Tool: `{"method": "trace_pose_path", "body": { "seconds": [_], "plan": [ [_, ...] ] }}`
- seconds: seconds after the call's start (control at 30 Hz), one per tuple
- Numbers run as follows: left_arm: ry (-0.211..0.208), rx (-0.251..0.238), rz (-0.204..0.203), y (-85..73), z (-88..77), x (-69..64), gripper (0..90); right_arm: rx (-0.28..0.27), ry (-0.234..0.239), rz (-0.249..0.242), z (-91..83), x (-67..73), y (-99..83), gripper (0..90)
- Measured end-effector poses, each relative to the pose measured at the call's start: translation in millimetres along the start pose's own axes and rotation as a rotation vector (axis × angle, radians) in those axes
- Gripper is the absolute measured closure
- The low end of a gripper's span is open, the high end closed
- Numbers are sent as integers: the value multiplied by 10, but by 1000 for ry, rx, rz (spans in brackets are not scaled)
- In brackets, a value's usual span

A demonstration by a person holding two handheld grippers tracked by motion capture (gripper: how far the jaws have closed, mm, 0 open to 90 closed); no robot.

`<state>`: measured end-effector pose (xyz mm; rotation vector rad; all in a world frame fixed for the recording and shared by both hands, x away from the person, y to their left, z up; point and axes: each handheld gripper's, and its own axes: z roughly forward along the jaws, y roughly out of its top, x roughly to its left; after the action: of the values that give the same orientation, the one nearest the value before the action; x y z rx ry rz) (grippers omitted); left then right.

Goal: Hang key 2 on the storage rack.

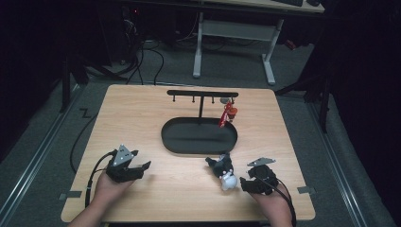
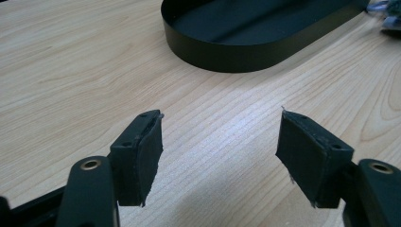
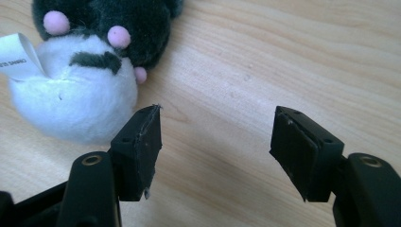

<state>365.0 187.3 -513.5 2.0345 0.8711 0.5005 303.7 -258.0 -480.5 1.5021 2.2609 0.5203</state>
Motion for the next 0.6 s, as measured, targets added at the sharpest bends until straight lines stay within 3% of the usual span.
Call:
{"method": "trace_pose_path", "body": {
  "seconds": [0.17, 0.23, 0.33, 0.4, 0.47, 0.6],
  "plan": [
    [-6, 5, 7, 4, 11, -17, 322, 61, 42, 5, -3, -42, 62, 340],
    [-6, 5, 12, 6, 14, -24, 322, 95, 62, 29, -13, -60, 113, 341],
    [-7, 9, 17, 0, 12, -30, 322, 132, 123, 43, -59, -67, 205, 350],
    [-7, 9, 16, -4, 1, -29, 322, 158, 125, 37, -80, -72, 255, 326],
    [-6, 3, 12, -3, -8, -29, 322, 196, 156, 67, -98, -96, 323, 318],
    [-13, 18, 19, -7, 12, -51, 322, 238, 152, 49, -137, -82, 395, 301]
  ]
}}
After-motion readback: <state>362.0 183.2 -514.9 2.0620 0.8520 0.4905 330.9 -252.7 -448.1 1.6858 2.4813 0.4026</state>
